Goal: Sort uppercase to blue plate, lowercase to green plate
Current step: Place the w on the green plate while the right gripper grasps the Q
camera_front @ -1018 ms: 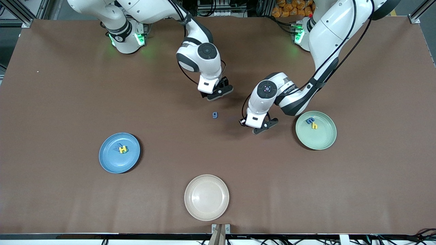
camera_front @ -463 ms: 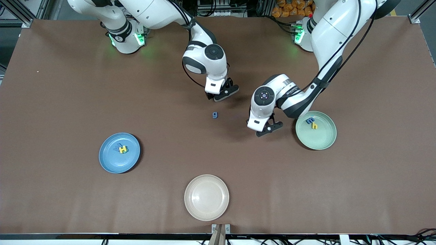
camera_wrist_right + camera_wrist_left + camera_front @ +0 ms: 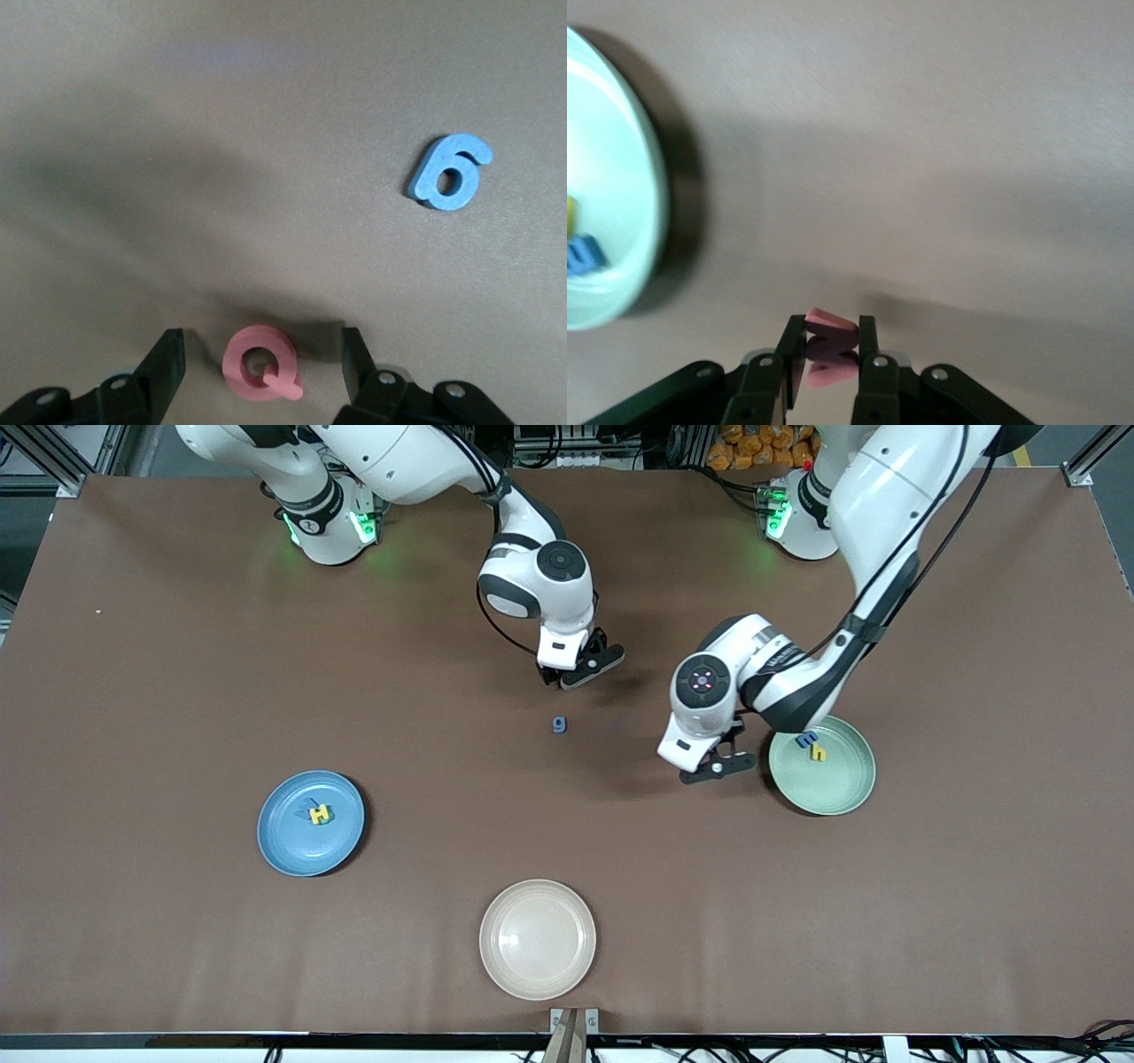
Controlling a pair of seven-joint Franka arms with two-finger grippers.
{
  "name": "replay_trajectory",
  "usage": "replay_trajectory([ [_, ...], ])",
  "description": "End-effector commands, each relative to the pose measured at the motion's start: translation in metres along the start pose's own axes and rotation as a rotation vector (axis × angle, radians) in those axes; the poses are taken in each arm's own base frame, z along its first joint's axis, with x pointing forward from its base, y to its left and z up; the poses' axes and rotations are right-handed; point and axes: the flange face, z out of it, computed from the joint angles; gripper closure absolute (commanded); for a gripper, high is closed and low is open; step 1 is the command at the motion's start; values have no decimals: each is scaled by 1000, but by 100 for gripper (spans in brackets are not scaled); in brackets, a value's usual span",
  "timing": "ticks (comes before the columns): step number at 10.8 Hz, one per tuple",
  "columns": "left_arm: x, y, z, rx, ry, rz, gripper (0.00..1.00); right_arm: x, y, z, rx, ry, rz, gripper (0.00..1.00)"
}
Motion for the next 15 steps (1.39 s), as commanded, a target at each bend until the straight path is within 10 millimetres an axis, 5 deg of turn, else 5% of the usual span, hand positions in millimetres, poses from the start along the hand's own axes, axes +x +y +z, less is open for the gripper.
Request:
replay_trajectory([
  [1,7,-44,-12,48,21,121,99,3,-6,1,-7,15,0,21],
  [6,23,-159,20,21,19,235,99,2,-5,2,-8,11,3,34],
  [8,28,-189,40,-21,45,261,98,1,-5,4,-9,8,2,40],
  [9,30,-197,45,-15,50,264,93,1,-6,3,-8,10,-1,45],
  [12,33,-198,43,-18,54,242,48,0,-7,3,-7,8,-6,78],
  [15,33,-191,35,-32,60,224,36,7,-4,-10,-3,21,5,98],
])
